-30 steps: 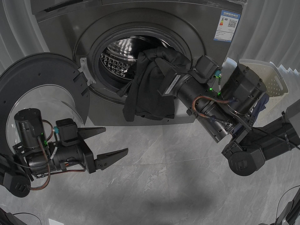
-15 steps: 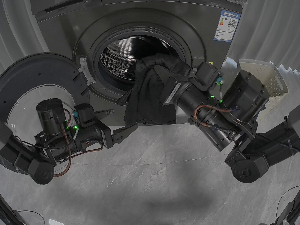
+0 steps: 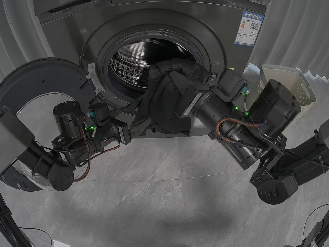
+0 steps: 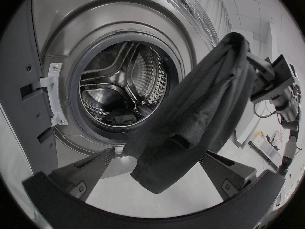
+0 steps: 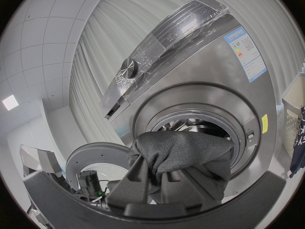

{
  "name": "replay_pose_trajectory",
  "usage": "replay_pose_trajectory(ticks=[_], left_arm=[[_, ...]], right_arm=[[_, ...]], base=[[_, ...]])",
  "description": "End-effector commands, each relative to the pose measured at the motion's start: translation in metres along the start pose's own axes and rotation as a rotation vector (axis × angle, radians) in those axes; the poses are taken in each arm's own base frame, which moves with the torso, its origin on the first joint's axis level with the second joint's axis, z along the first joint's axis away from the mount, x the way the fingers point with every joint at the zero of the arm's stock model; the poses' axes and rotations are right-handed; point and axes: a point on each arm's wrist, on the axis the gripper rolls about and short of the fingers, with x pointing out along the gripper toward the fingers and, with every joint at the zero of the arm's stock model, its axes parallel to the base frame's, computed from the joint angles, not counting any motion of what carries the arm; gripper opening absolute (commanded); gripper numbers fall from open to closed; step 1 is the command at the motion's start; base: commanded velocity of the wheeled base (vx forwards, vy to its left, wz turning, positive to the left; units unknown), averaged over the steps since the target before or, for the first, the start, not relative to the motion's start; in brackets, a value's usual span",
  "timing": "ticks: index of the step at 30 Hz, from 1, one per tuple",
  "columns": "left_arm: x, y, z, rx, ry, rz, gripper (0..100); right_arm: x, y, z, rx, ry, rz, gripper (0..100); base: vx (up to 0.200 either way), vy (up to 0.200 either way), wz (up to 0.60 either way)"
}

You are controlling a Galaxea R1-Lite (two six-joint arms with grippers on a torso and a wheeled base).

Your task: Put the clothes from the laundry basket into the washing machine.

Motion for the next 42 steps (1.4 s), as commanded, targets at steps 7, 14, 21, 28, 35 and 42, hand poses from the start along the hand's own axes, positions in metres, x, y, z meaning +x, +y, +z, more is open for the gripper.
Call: replay_pose_trajectory(ticks=[7, 14, 21, 28, 35, 42], left_arm=[[0.009, 0.010, 0.009, 0.012, -0.060, 0.050, 100], [0.007, 0.012, 0.009, 0.014, -0.067, 0.056, 100], [0.008, 0.012, 0.008, 0.014, -0.076, 0.057, 100], [0.011, 0.013, 0.007, 0.008, -0.077, 0.055, 100], [0.016, 0.003, -0.002, 0.004, -0.063, 0.019, 100], [0.019, -0.008, -0.009, 0.004, -0.069, -0.024, 100]], right_arm=[[-0.004, -0.001, 0.003, -0.005, 0.001, -0.003, 0], [-0.007, -0.008, 0.002, -0.020, 0.018, -0.014, 0], [-0.006, -0.014, 0.002, -0.027, 0.015, -0.029, 0], [-0.006, -0.011, 0.000, -0.023, 0.019, -0.020, 0], [-0.004, -0.007, 0.000, -0.020, 0.015, -0.012, 0], [-0.005, -0.006, 0.000, -0.019, 0.016, -0.010, 0]], base=[[0.000, 0.000, 0.00], [0.000, 0.000, 0.00], [0.000, 0.000, 0.00], [0.000, 0.000, 0.00], [0.000, 0.000, 0.00], [0.000, 0.000, 0.00]])
